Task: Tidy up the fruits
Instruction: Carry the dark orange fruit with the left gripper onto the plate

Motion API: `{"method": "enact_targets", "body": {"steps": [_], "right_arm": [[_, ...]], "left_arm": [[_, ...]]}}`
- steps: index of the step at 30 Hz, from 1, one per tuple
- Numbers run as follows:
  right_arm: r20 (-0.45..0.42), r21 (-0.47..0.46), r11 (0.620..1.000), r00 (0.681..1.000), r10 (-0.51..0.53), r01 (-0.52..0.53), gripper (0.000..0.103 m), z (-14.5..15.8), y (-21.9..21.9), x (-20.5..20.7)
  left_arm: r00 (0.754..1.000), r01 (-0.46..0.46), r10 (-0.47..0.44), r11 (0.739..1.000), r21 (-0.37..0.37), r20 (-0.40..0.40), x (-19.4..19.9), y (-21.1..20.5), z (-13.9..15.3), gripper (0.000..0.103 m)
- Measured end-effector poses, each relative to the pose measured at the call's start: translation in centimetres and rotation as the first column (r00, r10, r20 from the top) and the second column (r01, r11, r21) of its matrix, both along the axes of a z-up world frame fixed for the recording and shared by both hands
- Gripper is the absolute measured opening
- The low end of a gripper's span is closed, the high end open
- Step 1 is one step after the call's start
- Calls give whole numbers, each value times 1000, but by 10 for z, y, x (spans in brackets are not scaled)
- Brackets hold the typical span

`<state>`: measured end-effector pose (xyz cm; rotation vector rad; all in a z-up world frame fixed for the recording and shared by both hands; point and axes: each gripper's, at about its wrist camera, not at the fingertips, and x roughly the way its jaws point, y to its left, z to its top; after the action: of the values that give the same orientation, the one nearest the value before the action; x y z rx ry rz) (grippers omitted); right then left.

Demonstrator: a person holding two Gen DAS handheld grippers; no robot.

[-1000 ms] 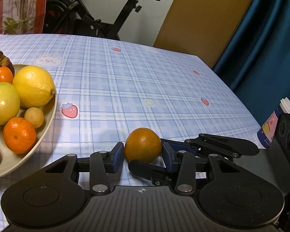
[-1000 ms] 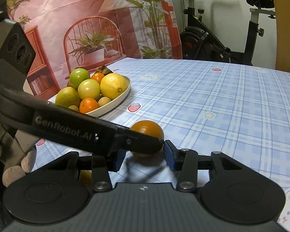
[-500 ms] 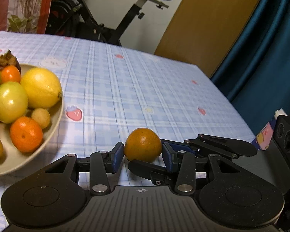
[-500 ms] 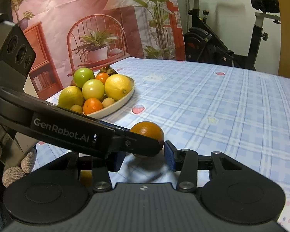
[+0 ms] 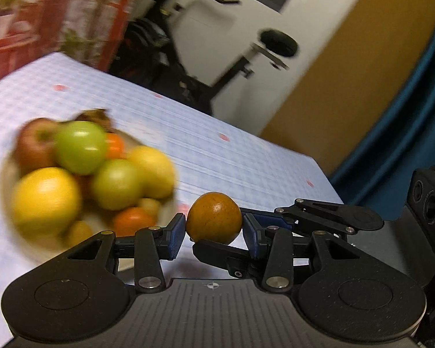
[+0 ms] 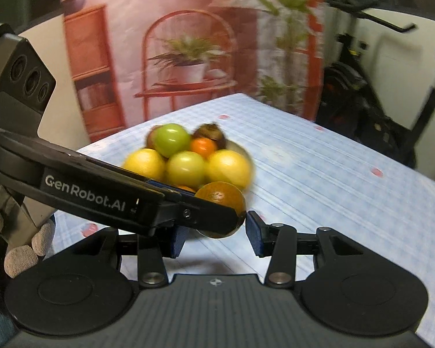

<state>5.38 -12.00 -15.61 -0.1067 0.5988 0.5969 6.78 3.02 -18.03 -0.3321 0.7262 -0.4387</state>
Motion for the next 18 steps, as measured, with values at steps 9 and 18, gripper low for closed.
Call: {"method": "enact_targets", "body": {"steps": [9, 18], "right_arm": [[-5, -74, 987, 989, 145, -145, 45, -10, 67, 21], [-2, -136, 971, 980, 197, -196, 45, -15, 89, 33]], "left_arm": [[982, -180, 182, 983, 39, -49, -3, 32, -5, 46], [975, -221, 222, 975, 36, -33, -10, 44, -4, 47]]}}
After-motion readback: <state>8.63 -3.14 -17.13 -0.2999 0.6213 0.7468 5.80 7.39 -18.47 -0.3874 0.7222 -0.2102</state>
